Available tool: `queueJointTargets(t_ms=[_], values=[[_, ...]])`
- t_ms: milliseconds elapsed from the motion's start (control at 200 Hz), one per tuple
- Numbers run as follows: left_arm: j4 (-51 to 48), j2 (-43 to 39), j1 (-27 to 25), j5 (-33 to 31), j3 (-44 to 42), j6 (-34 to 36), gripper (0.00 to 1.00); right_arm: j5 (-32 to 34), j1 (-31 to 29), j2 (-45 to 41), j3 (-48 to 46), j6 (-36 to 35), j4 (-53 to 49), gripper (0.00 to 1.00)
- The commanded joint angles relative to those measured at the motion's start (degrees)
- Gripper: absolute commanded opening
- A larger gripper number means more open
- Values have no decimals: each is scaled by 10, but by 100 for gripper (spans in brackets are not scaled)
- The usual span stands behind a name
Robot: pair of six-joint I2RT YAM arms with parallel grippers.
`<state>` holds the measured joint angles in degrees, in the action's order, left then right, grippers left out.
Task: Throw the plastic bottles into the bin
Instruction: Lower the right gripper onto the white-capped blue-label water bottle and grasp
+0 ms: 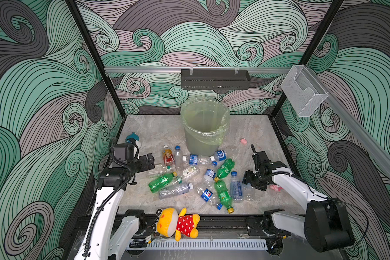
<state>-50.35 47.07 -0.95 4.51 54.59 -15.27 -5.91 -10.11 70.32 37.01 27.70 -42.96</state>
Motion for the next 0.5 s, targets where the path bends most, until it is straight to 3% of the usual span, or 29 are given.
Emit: queueJointTargets(t_ms=[0, 496], values=[[6, -6, -2, 9, 2, -16, 95, 32, -2, 16, -16, 6, 22, 69], [42, 24, -2, 6, -22, -26, 96, 69, -2, 56, 1, -7, 46, 65]])
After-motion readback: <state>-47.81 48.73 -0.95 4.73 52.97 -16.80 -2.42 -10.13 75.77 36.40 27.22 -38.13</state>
